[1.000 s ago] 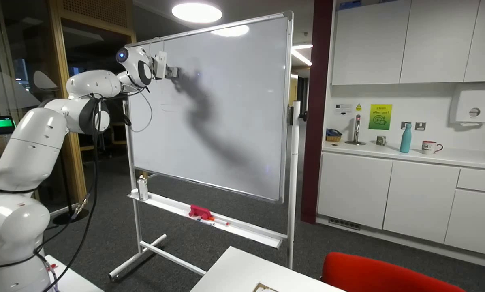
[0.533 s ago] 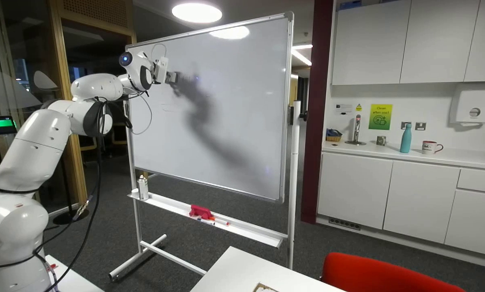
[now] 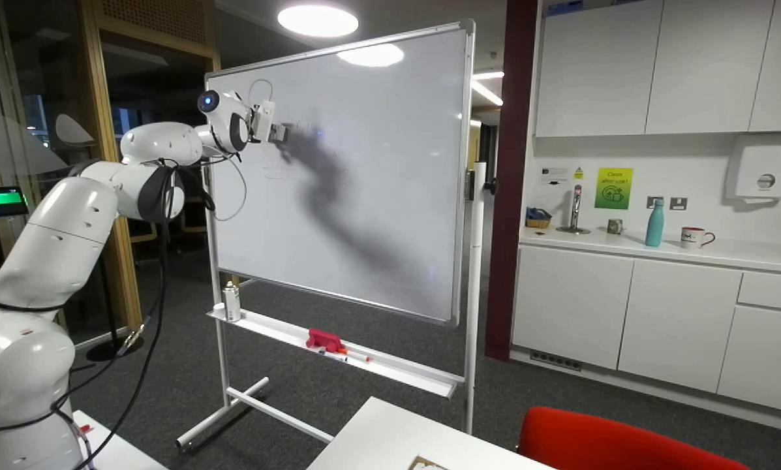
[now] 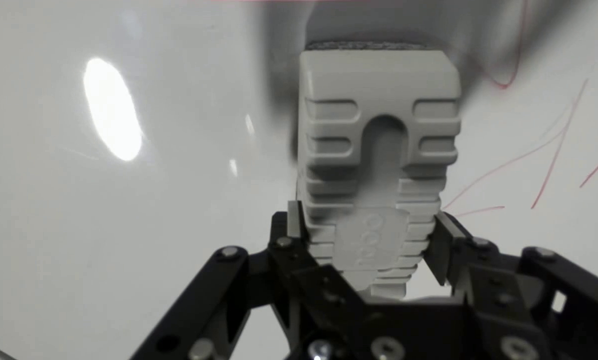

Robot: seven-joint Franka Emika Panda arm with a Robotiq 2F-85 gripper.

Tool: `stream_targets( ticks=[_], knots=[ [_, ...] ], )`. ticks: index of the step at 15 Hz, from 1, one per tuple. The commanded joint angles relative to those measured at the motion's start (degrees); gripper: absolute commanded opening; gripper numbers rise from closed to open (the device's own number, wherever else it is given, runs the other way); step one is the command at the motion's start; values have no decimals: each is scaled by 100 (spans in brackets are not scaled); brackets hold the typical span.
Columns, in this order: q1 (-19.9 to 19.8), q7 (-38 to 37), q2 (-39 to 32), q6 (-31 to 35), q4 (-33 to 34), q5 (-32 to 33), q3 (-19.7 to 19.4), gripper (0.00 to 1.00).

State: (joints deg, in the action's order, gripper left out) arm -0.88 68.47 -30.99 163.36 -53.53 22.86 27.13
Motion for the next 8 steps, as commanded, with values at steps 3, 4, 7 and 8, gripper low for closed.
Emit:
stream_targets(
  ticks=[3, 4, 7, 8],
  knots=[
    [-200, 275, -205, 8, 65, -91, 211, 34],
    [-164, 261, -177, 0, 172, -61, 215, 34],
    [-81, 232, -101, -39, 384, -22, 241, 34],
    [-35, 214, -93, -50, 483, -6, 252, 34]
  ],
)
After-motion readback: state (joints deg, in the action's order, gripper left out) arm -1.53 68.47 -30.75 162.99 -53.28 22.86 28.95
